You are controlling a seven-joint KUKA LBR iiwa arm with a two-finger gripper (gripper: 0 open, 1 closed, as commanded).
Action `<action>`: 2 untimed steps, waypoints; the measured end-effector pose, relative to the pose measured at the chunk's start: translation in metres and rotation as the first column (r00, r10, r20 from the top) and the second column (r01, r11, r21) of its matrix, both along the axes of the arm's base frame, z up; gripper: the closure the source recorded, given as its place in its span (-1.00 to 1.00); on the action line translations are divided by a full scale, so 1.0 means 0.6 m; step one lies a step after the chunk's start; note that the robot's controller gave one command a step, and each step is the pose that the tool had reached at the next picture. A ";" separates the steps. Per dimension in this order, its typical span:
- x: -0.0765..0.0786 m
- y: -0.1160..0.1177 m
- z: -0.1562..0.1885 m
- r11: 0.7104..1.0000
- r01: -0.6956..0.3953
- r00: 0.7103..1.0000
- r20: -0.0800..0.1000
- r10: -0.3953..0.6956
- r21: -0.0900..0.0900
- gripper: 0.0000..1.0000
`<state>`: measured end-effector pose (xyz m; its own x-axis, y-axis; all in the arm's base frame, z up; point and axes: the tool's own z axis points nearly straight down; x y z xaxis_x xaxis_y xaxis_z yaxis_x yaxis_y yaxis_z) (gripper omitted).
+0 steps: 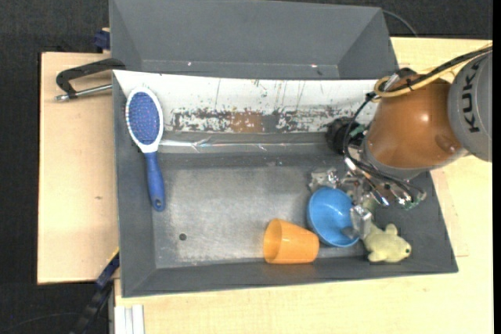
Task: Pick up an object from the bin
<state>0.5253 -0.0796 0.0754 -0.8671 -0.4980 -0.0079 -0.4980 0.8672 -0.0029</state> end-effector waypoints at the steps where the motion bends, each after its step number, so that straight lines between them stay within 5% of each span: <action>1: -0.001 0.002 -0.001 1.000 -0.001 1.000 -0.003 0.001 0.001 1.00; 2: 0.003 0.010 0.271 0.999 0.055 0.998 0.007 -0.055 -0.001 1.00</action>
Offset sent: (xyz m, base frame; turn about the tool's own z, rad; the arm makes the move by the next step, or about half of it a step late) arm 0.0000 0.0000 0.0000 0.0000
